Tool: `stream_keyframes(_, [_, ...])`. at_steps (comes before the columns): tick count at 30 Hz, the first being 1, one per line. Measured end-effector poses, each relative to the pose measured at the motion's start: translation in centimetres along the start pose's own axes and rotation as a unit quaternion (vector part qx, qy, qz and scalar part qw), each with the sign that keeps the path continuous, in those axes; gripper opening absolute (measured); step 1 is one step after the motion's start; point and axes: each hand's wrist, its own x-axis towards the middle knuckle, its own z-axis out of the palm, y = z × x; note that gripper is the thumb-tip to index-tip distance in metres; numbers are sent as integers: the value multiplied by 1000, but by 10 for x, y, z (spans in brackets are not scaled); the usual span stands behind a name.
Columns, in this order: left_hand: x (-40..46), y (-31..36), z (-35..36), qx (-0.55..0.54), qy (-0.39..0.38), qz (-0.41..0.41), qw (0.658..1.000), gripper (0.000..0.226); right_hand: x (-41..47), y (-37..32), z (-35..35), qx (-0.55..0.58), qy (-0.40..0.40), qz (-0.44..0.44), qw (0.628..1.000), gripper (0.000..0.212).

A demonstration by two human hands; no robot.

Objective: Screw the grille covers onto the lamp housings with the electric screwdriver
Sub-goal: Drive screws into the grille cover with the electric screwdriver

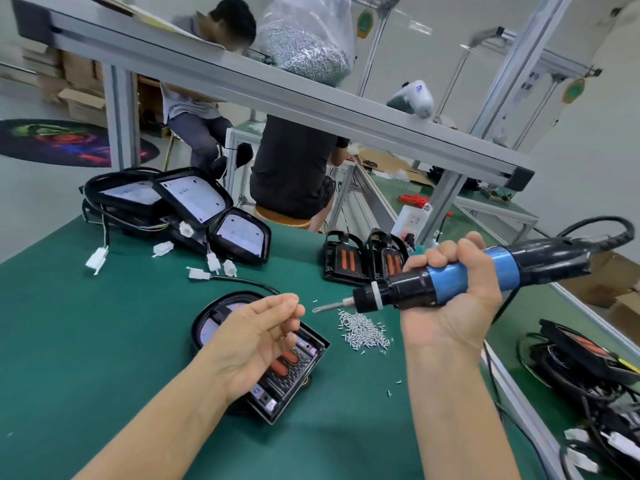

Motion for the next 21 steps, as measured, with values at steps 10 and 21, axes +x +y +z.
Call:
stream_keyframes(10, [-10, -2, -2, -75, -42, -17, 996, 22, -8, 22, 12, -41, -49, -27, 998, 27])
stream_keyframes(21, [-13, -7, -1, -92, -25, -2, 995, 19, -9, 25, 8, -48, -54, -24, 997, 28])
